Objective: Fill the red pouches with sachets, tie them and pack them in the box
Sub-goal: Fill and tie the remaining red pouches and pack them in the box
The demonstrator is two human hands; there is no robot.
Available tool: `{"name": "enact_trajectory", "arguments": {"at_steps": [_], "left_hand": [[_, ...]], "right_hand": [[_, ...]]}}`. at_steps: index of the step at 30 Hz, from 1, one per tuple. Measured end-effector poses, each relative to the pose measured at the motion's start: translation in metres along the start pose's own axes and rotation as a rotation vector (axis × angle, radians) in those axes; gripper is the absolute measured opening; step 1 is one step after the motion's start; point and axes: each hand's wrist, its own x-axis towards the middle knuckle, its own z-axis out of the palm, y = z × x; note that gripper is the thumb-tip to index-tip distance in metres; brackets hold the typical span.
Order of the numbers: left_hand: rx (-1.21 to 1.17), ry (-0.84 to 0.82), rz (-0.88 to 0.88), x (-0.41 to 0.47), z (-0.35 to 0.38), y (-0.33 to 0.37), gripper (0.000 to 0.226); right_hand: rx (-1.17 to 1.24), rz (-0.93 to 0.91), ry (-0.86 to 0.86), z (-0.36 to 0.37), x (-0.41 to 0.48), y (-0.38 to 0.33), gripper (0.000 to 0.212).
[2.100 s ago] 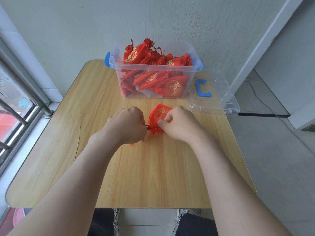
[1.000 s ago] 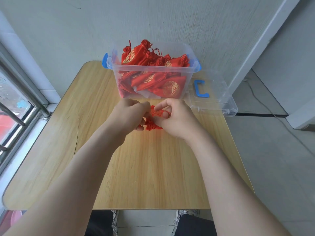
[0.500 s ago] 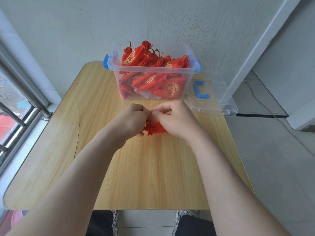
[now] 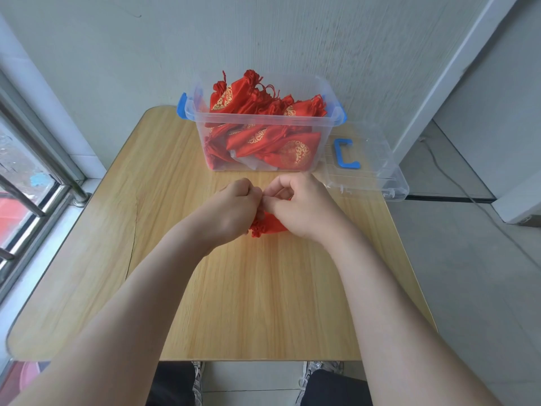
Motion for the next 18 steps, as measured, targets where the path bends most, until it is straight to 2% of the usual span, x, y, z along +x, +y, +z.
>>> {"name": "enact_trajectory", "arguments": {"at_steps": [9,18], "left_hand": [[-0.204,-0.068,-0.028,0.001,-0.007,-0.004,0.021],[-0.399,-0.157,-0.055,-0.002,-0.015,-0.005,0.015]], "right_hand": [[0.174,0.091,-0.054,0.004,0.005,0.000,0.014],[0.191,0.127,-0.033,-0.001,0.002,-0.002,0.025]]}}
